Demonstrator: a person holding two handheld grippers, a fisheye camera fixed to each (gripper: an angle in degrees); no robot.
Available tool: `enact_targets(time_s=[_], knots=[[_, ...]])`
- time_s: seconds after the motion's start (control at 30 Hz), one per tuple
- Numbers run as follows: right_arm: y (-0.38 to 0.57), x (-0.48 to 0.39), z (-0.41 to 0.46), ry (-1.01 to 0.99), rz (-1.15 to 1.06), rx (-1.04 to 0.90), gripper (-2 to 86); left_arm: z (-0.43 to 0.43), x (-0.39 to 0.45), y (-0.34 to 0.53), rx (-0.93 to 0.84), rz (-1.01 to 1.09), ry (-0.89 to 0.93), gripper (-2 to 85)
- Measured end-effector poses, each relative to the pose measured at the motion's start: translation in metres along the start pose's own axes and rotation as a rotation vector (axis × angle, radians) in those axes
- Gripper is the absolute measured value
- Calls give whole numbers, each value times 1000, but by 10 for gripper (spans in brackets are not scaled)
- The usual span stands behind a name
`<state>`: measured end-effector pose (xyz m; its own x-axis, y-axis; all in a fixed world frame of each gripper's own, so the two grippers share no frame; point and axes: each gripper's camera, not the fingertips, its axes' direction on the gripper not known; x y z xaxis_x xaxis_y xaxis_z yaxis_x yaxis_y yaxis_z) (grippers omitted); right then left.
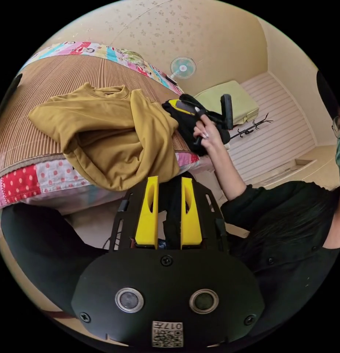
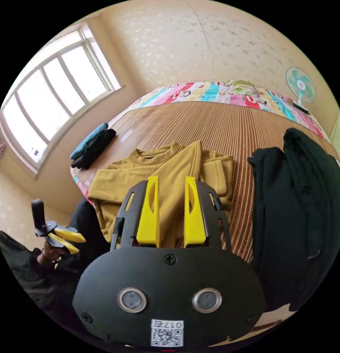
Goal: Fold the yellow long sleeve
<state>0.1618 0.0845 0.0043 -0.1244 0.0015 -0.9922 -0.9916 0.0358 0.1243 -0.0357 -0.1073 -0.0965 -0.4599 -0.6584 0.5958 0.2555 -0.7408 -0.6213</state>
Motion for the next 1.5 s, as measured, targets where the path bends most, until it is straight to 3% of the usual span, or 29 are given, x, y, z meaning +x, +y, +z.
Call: enact_targets(time_s=[0.1, 0.17, 0.23, 0.37, 0.5, 0.67, 0.8, 0.87, 1.0, 1.1, 1.27, 1.33, 1.43, 1.5], knots=[[94, 26, -35, -169, 129, 11, 97, 15, -3, -1, -15, 26, 45, 97], [157, 44, -44, -121, 354, -13, 110, 28, 3, -4, -35, 60, 48, 98], [186, 47, -49, -70, 430, 15, 118, 36, 14, -8, -45, 99, 40, 99], [190, 69, -21, -260, 517, -32, 117, 55, 44, -12, -79, 204, 40, 100], [187, 76, -16, -265, 603, -40, 71, 56, 65, -8, -84, 258, -21, 106], [185, 30, -104, -563, 428, 230, 32, 41, 89, 1, -38, 369, -36, 138], [159, 4, -122, -641, 321, 201, 29, 49, 105, 0, -19, 443, -137, 152], [141, -6, -114, -776, 286, 161, 30, 50, 111, -3, 35, 435, -250, 115], [112, -17, -98, -860, 111, 86, 35, 14, 102, -3, 215, 366, -381, 38], [90, 5, -102, -724, 35, 134, 48, -35, 67, -7, 343, 228, -302, 34], [16, 50, -62, -167, -22, 6, 69, -120, -16, -21, 537, -6, -192, 34], [-8, 54, -37, -69, -56, -57, 72, -147, -53, -27, 605, -111, -150, 36], [-35, 47, 8, 9, -134, -98, 76, -166, -135, -23, 629, -428, -90, 49], [-48, 45, 39, -13, -146, -131, 80, -162, -166, -20, 621, -462, 25, 89]])
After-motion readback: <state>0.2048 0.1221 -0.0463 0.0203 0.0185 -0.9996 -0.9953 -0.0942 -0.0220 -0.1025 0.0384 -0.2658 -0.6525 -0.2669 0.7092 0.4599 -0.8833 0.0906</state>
